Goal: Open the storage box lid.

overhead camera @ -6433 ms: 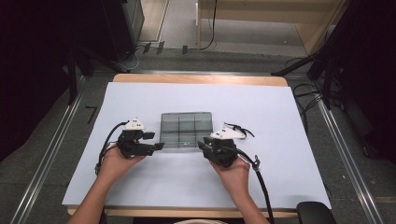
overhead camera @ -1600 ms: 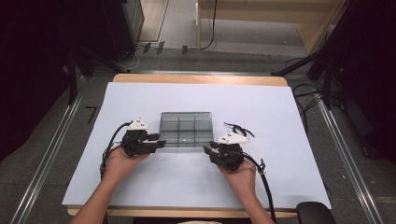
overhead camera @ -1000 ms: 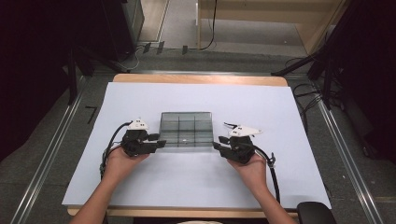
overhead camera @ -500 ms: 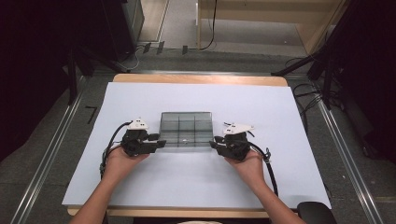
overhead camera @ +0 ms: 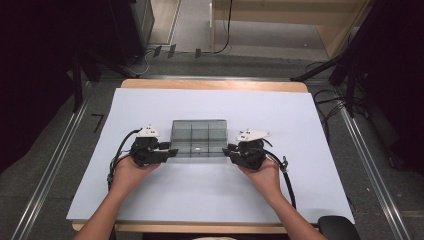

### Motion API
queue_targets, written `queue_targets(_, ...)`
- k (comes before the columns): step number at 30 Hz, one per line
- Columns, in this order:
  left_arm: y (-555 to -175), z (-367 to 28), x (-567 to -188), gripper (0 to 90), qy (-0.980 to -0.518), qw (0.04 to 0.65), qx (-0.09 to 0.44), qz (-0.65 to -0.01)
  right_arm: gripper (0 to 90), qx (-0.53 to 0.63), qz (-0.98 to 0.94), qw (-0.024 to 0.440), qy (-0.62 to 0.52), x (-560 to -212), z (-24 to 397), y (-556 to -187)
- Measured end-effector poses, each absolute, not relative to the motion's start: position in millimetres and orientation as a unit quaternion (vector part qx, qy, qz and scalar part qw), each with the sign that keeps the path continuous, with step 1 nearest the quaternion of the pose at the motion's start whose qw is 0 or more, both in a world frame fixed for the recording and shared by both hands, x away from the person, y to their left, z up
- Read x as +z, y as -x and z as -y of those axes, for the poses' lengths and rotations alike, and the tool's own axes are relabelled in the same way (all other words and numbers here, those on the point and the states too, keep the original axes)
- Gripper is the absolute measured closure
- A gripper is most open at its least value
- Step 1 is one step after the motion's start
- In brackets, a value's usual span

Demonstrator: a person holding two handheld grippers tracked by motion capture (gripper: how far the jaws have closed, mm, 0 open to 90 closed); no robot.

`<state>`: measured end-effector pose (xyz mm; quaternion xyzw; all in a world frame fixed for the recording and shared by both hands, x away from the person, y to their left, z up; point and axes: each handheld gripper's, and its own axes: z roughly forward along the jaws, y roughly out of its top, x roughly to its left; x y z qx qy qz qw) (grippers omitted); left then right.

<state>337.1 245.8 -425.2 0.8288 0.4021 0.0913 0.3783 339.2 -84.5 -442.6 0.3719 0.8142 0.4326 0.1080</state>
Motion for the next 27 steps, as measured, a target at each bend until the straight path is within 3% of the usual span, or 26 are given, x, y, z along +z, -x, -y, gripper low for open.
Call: queue_targets(27, -348, -239, -415, 53.8, -0.823, 0.385, 0.098, -0.405, 68.3, 0.443, -0.811, 0.108, -0.367, -428, 84, -354)
